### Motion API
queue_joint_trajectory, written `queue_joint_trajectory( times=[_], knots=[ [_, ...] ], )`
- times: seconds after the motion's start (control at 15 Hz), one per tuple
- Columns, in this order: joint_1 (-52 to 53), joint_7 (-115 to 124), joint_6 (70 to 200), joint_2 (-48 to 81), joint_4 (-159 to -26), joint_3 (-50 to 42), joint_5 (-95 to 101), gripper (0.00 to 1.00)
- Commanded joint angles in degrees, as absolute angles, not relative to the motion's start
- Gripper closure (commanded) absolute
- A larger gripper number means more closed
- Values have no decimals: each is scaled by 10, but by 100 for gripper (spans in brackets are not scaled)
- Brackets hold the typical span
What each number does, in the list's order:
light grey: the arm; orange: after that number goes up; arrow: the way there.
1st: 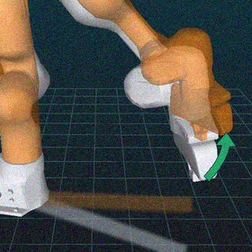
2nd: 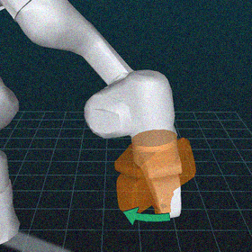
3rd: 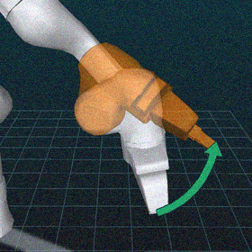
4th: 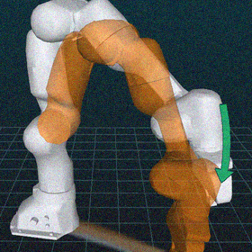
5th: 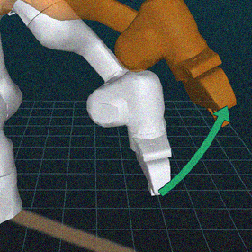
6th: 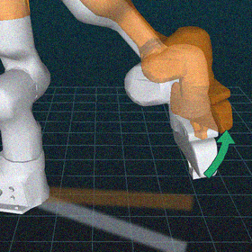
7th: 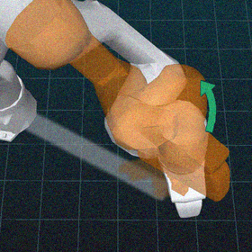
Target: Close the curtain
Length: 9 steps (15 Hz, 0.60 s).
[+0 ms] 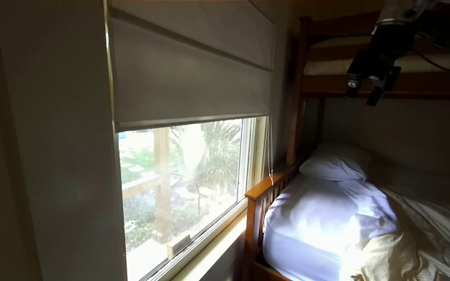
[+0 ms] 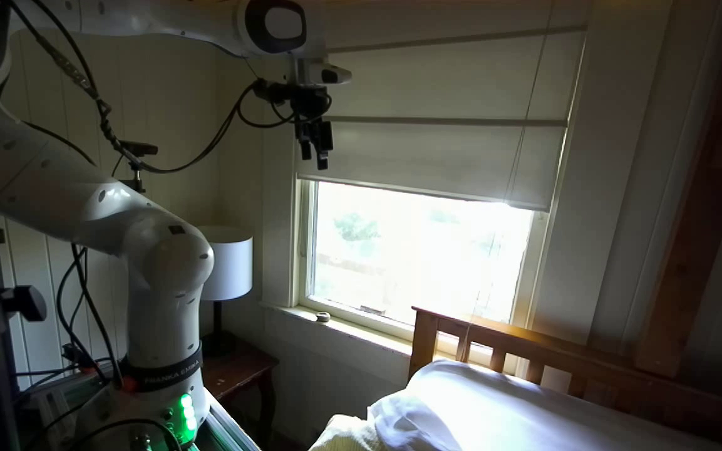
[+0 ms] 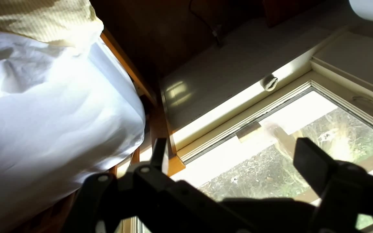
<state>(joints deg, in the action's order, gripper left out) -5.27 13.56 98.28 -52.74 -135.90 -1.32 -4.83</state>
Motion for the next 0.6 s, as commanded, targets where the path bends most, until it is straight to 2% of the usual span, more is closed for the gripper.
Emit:
queue_joint_trajectory(
  times=[0.0, 0.53],
  knots=[
    [-70, 134, 1004, -510, -1334, -14, -45, 0],
    [-93, 64, 1037, -411, -1198, -44, 38, 0]
  ],
)
